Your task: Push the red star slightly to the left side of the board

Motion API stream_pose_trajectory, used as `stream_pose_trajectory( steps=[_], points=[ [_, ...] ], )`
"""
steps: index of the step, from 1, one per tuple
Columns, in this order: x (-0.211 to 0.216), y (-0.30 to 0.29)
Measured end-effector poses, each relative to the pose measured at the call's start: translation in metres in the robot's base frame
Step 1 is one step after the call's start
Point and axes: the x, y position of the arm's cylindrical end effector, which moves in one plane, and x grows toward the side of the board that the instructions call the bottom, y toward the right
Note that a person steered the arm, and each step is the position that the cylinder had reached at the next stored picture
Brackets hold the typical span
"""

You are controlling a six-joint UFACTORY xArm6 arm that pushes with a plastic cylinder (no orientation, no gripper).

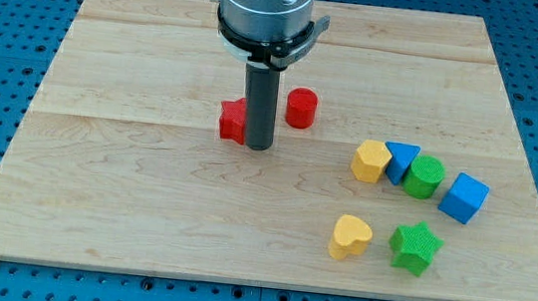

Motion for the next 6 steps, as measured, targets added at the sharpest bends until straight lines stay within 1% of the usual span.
stream_pose_trajectory(
  steps=[2,3,5,6],
  points=[
    [-0.003,0.019],
    [-0.015,-0.011],
    [-0.058,-0.03],
    [-0.049,0.012]
  ],
)
